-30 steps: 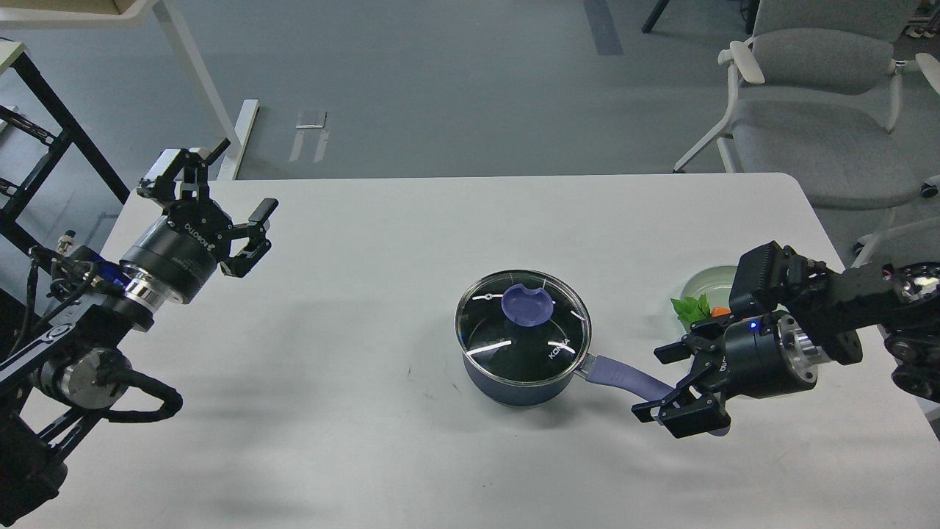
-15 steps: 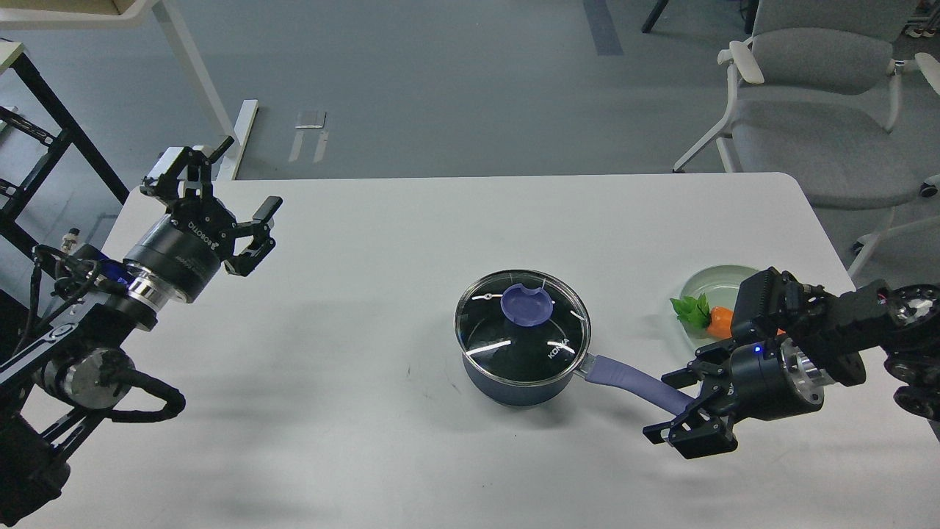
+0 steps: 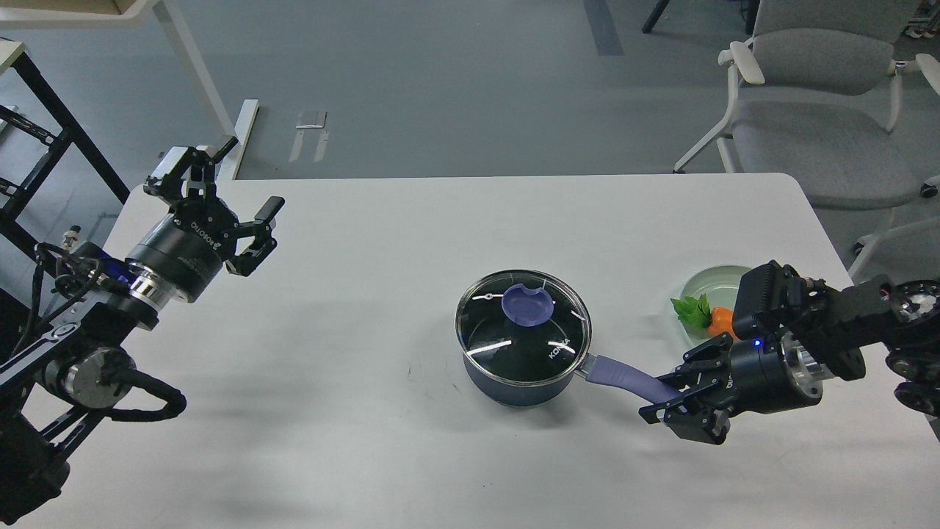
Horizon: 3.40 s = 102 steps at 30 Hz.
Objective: Open pot lid
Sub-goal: 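Reach the left gripper over the pot and grasp the blue lid knob, then lift the glass lid off and lower it beside the pot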
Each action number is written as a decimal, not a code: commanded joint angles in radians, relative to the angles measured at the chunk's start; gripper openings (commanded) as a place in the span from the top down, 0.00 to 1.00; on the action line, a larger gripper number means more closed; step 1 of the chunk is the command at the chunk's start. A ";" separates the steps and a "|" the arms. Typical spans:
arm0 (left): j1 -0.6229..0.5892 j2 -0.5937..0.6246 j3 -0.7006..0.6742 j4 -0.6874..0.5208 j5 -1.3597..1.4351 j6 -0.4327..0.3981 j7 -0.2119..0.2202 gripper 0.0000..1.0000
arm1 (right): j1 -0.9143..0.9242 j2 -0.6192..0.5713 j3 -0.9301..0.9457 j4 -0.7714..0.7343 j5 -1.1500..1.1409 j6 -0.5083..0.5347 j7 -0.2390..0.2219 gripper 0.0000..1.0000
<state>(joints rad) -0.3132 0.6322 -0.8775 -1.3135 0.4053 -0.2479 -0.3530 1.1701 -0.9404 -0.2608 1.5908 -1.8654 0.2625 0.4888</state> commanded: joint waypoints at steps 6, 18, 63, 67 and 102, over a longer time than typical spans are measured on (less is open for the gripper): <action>-0.018 -0.005 0.003 -0.029 0.073 0.001 -0.001 0.01 | 0.000 -0.009 -0.001 0.000 -0.006 -0.017 0.000 0.72; -0.257 -0.005 0.156 -0.150 0.881 -0.011 -0.119 0.01 | 0.000 -0.014 -0.001 -0.002 -0.006 -0.017 0.000 0.71; -0.705 -0.341 0.796 0.177 1.623 0.174 -0.136 0.04 | -0.001 -0.023 -0.001 -0.002 -0.001 -0.017 0.000 0.69; -0.705 -0.345 0.796 0.177 1.623 0.174 -0.136 0.30 | 0.000 -0.023 -0.001 -0.002 -0.001 -0.016 0.000 0.69; -0.729 0.164 0.836 0.022 1.601 0.344 -0.136 0.71 | -0.001 -0.046 -0.001 -0.002 0.006 -0.017 0.000 0.69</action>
<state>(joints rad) -1.0883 0.7076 -0.0463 -1.2872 2.0126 0.0509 -0.4888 1.1689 -0.9855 -0.2622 1.5891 -1.8607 0.2454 0.4888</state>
